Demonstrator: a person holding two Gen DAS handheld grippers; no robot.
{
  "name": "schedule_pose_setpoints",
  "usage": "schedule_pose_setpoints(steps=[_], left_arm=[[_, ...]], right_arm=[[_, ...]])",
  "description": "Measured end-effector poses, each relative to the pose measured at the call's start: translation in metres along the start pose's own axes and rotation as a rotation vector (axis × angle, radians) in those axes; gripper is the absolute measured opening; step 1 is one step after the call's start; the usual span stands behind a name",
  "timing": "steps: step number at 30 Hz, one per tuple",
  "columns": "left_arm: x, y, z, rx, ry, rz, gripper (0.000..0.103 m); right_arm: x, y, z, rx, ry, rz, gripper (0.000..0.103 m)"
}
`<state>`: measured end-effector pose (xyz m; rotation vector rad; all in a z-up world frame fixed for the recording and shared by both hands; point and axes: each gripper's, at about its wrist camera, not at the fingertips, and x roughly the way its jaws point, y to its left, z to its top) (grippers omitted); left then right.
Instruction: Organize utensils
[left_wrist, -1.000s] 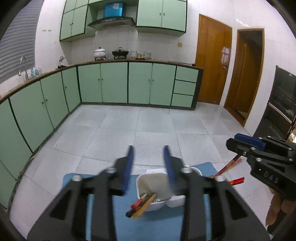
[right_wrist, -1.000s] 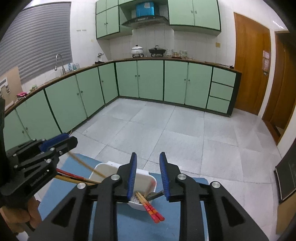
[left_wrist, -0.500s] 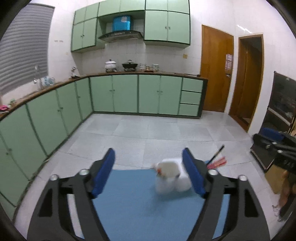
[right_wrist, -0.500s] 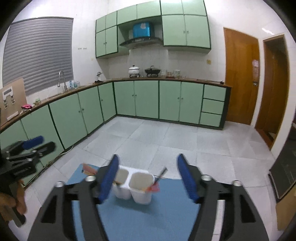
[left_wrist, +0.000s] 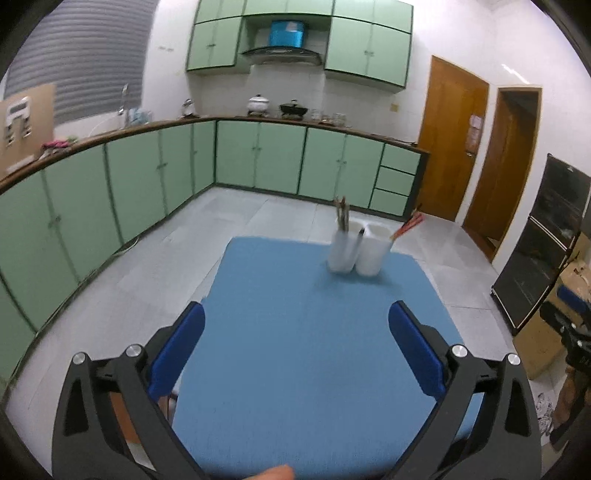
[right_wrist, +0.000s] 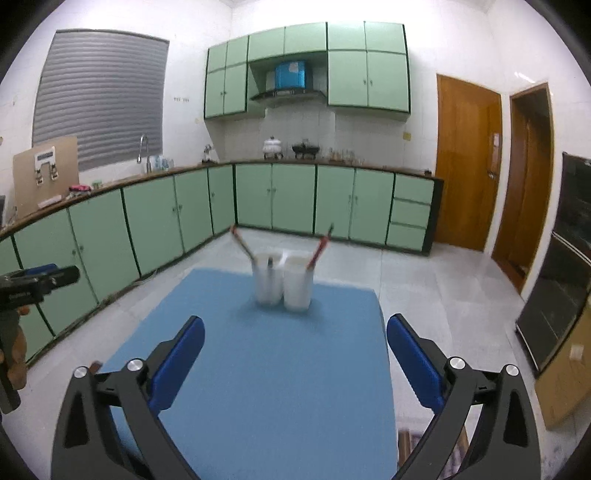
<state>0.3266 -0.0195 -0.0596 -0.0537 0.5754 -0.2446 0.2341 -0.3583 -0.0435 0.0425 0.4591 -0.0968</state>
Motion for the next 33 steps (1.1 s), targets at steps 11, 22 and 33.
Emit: schedule_pose_setpoints(steps=[11, 22, 33], left_arm=[[-0.115, -0.032, -0.085, 0.114, -0.071, 0.156, 0.098], [-0.207, -0.054, -0.122, 0.108, -0.118, 0.097, 0.098], [-0.257, -0.06, -0.129, 0.072, -0.171, 0.073, 0.098]], right_arm=[[-0.089, 0.023, -0.066, 0.099, 0.1, -0.021, 0.097], [-0.172, 0.046, -0.069, 0.058, -0.033, -0.069, 0.097], [-0.217, 0.052, -0.074, 0.061, -0.123, -0.077, 0.097]])
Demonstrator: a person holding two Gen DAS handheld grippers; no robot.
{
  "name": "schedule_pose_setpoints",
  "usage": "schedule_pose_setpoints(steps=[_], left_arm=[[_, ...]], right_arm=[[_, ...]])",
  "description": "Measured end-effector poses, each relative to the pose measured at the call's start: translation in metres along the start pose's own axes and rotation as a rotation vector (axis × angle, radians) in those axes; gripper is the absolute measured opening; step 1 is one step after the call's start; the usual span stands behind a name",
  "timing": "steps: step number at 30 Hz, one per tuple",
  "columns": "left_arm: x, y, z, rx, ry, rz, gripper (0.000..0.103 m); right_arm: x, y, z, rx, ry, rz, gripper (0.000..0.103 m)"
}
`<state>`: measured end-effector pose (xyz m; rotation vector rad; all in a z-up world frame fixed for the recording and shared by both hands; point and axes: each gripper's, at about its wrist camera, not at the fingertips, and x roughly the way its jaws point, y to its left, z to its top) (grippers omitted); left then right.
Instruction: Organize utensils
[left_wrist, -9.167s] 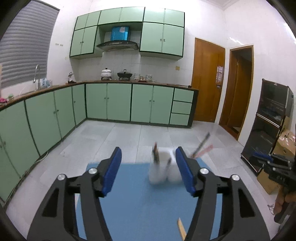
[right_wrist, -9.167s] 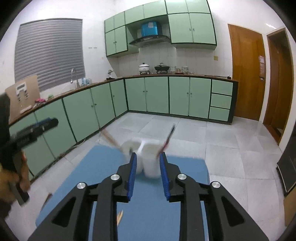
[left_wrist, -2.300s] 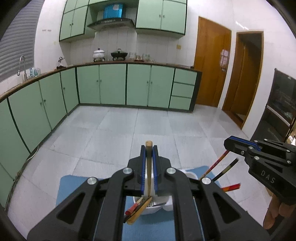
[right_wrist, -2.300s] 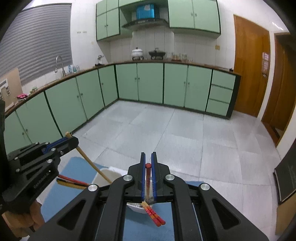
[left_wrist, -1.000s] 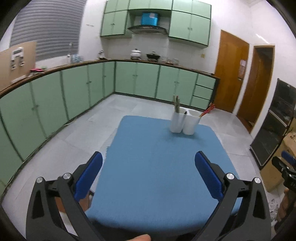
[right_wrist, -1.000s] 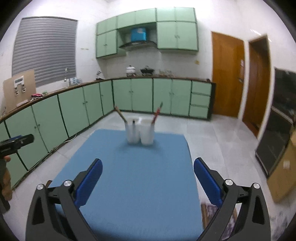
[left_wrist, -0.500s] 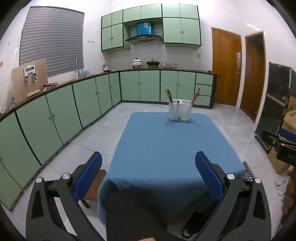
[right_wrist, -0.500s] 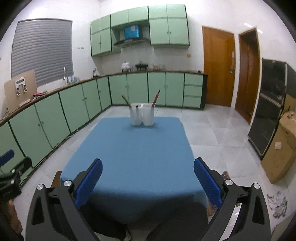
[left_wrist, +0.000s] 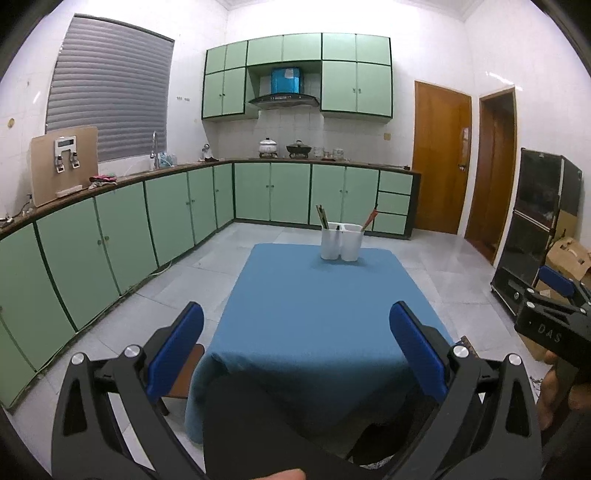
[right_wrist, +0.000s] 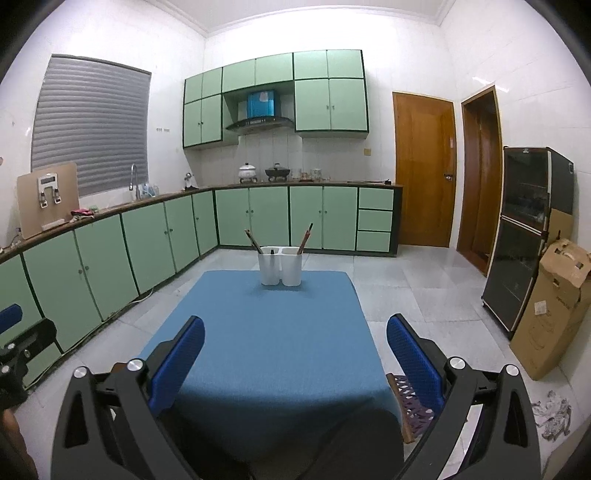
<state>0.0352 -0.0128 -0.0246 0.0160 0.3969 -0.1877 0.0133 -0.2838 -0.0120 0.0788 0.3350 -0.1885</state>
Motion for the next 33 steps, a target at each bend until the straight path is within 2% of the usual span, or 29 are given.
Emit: schedule_pose_setpoints(steps=[33], left_arm=[[-0.0044, -0.0044, -0.0011, -0.005, -0.009, 0.008, 0.098]], right_arm=[[-0.0091, 0.003, -0.0025, 0.007, -0.01, 0.001, 0.097]])
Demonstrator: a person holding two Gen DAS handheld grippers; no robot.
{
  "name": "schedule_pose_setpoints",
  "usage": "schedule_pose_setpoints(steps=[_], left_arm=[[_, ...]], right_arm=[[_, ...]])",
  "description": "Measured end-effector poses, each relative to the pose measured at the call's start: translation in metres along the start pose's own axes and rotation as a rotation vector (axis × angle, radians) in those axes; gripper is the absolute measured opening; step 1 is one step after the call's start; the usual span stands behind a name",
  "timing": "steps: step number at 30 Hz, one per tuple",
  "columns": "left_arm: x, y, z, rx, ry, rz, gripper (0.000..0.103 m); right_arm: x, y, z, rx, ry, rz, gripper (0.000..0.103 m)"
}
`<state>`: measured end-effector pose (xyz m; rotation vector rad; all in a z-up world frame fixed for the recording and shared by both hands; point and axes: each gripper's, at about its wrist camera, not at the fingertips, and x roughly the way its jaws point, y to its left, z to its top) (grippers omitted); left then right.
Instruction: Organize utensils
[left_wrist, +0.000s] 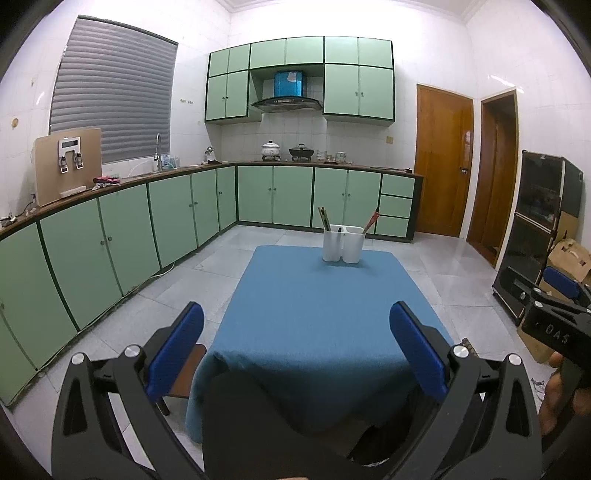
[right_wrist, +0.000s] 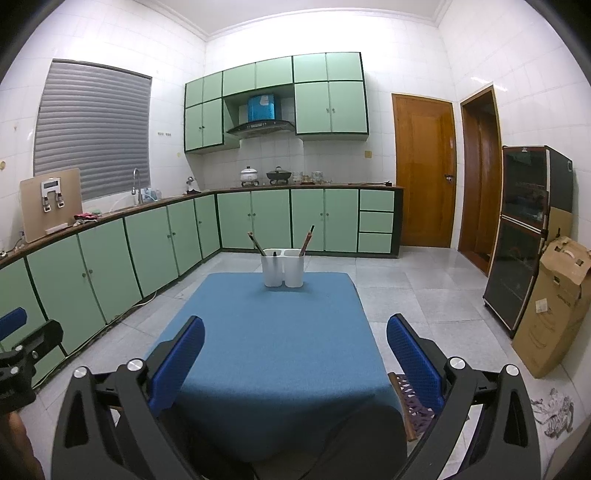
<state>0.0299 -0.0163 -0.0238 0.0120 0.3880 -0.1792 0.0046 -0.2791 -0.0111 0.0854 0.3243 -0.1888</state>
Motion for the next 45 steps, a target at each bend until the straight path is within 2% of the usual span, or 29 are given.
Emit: schedule_pose_setpoints(steps=[16, 45], left_arm=[[-0.0042, -0.0046, -0.0037, -0.008, -0.012, 0.023, 0.098], [-0.0065, -0.0075, -0.004, -0.014, -0.013, 0.02, 0.098]], right_arm=[[-0.0058, 0.0047, 0.0006, 0.006, -0.017, -0.004, 0.097], [-0.007, 0.0074, -0.0022, 0.004, -0.021, -0.004, 0.097]])
